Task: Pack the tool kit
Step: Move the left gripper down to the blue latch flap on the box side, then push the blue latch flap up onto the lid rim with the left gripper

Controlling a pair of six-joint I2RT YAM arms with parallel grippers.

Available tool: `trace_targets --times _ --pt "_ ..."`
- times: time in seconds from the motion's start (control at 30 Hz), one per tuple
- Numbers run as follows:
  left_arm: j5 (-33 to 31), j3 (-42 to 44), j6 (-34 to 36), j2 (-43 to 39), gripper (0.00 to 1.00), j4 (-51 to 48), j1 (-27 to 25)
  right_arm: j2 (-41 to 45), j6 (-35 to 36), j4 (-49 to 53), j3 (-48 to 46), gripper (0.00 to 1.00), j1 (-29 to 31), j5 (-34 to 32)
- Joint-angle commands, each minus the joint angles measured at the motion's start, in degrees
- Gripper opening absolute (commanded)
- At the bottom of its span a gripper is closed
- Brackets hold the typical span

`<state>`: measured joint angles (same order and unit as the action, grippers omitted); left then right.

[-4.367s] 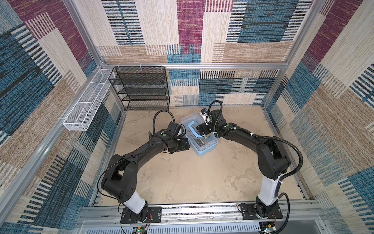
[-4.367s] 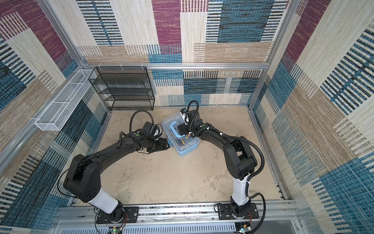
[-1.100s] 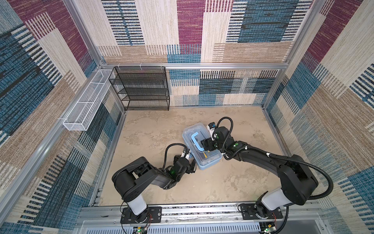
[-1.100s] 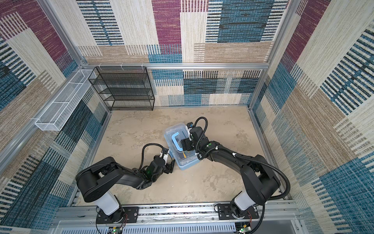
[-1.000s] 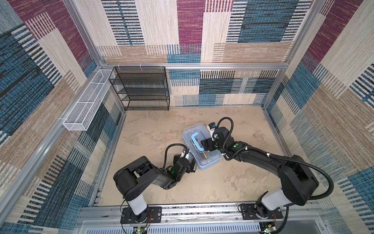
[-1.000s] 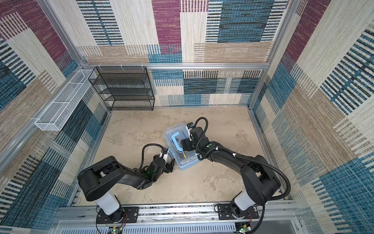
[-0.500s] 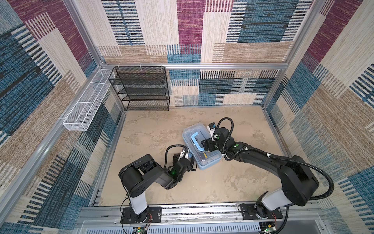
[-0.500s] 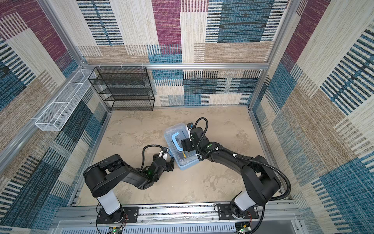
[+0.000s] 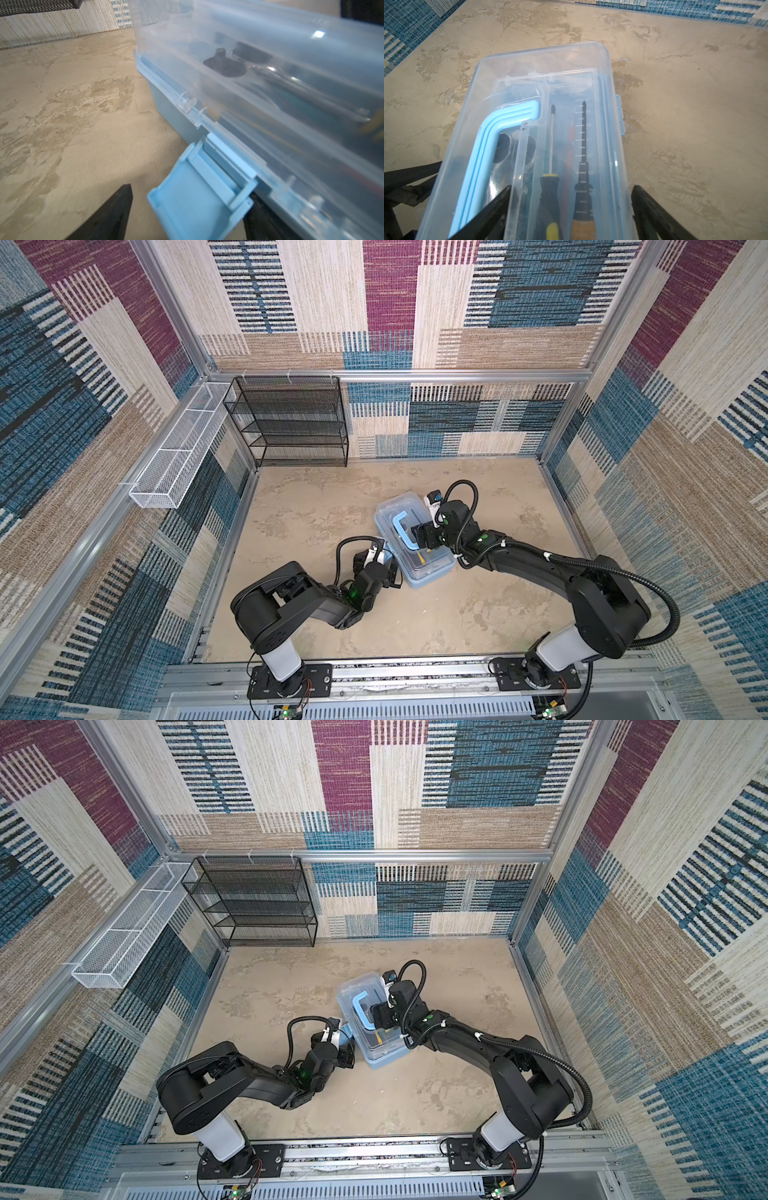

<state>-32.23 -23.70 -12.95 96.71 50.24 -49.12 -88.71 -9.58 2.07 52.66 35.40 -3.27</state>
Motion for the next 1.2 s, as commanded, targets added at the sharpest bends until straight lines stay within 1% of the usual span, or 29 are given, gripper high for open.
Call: trace_targets --times 0.0,0.37,0.77,1.0,1.07,1.1,1.17 --pt "-1.29 0.58 -0.32 -1.25 0.84 -1.60 -0.01 -0.85 1.85 6.46 -0.04 0.88 0.01 -2.62" --pt "-3.50 0.85 -1.51 -6.98 0.84 -11.04 0.01 -0.68 1.93 6.03 0.41 0.88 0.00 -2.50" --pt "-5.19 1.03 -2.44 -11.62 0.84 -14.11 0.12 0.98 2.16 6.45 0.94 0.87 0.02 -2.88" --pt "-4.03 0.62 -2.80 -12.06 0.84 -14.32 0.15 1.91 2.38 6.48 2.04 0.85 0.02 -2.59" --pt "-2.86 0.05 -2.95 -12.46 0.85 -14.55 0.34 2.36 2.36 6.37 2.33 0.84 0.02 -2.20" --pt "-2.30 -0.26 -3.01 -12.65 0.85 -17.19 0.47 2.53 2.24 6.42 2.53 0.84 0.02 -1.95" --pt "-1.41 -0.83 -3.56 -13.09 0.85 -19.06 0.68 2.58 2.14 6.84 3.28 0.84 0.07 -1.41"
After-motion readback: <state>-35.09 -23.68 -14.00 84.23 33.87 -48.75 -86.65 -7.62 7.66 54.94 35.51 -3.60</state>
